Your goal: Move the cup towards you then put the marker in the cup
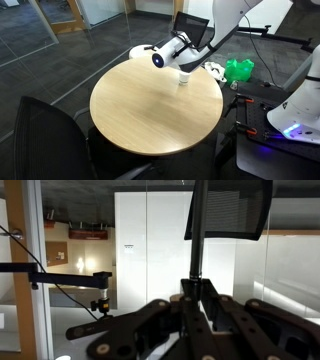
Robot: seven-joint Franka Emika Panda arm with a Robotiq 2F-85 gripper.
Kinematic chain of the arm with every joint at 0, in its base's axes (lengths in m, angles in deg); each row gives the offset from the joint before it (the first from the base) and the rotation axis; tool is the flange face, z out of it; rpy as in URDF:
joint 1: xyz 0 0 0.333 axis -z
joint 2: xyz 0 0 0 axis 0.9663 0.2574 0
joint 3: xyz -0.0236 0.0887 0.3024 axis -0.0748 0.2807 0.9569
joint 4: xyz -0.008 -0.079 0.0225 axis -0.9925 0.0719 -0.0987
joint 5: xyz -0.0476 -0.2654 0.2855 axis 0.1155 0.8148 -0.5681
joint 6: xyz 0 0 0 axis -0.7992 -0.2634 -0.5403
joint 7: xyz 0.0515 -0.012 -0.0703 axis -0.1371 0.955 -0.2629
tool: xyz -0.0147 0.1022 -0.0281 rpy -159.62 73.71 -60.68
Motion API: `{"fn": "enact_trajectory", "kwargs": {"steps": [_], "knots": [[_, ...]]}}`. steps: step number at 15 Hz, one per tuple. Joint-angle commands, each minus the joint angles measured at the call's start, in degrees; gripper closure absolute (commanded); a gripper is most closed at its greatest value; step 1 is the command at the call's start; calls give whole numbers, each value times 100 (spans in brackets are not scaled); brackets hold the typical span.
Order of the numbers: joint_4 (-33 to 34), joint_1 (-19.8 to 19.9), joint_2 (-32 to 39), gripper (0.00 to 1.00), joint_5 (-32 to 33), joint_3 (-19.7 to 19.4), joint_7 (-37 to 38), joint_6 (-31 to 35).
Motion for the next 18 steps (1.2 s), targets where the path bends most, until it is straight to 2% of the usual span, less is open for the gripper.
{"fn": "enact_trajectory", "kwargs": {"steps": [1, 18], "knots": [[-269, 155, -166, 96, 104, 248, 54, -278], [-411, 258, 382, 96, 152, 561, 193, -156]]}}
